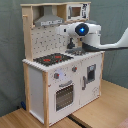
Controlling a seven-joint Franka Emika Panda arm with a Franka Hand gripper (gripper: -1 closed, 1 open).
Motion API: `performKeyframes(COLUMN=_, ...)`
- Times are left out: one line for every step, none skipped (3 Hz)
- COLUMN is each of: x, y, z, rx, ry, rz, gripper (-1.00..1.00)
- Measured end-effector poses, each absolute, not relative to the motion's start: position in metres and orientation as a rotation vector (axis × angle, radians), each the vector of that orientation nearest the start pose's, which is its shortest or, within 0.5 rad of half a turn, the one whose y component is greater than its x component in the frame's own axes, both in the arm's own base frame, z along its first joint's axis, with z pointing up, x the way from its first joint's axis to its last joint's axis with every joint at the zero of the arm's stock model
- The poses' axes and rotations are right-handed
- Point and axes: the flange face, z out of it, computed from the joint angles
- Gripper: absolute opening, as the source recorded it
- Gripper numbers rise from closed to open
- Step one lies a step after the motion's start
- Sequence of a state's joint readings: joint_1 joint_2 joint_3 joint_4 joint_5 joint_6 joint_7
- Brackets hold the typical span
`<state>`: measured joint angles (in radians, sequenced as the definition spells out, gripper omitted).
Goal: Play with the kitchen
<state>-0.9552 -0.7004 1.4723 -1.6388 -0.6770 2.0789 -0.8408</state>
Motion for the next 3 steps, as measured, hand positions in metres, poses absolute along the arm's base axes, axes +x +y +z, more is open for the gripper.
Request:
performKeyframes(x=0.403, y=0.457, z=0.635, rx=1.046, ry=1.336, rz=0.253, gripper=1.00)
performKeyframes(x=0.397, y=0.458, z=0.634, rx=0.980, ry=1.340, rz=0.307, gripper=1.00)
performKeyframes(x=0.384, y=0.457, z=0.643, rx=0.918, ry=1.340, rz=0.357, gripper=1.00)
